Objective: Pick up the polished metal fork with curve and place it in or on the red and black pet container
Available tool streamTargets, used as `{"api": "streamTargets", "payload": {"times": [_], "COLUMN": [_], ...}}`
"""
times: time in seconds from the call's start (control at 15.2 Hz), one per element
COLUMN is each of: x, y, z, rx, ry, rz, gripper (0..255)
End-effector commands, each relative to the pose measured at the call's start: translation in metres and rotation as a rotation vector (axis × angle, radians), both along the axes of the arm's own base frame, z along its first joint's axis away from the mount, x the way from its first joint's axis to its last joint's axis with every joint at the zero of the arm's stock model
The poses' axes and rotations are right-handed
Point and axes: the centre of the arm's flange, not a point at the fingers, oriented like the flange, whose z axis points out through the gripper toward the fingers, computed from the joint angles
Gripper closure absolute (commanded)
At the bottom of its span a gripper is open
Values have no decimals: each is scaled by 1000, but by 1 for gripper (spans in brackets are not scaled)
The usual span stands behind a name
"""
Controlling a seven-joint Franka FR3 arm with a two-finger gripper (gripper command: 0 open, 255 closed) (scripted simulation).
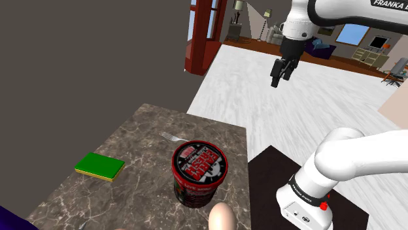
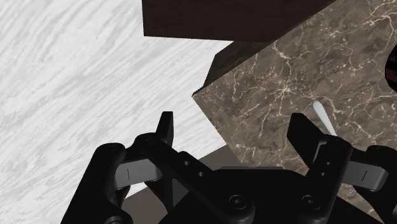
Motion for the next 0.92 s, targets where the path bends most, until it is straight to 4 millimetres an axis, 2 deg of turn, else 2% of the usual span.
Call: {"api": "streamTargets", "payload": {"times": [0.0, 0.86], "x": [0, 86], "y": [0, 86], "z": [0, -109], "rx": [0, 64], "ry": [0, -19], "rz": [0, 152], "gripper": [0, 0]}}
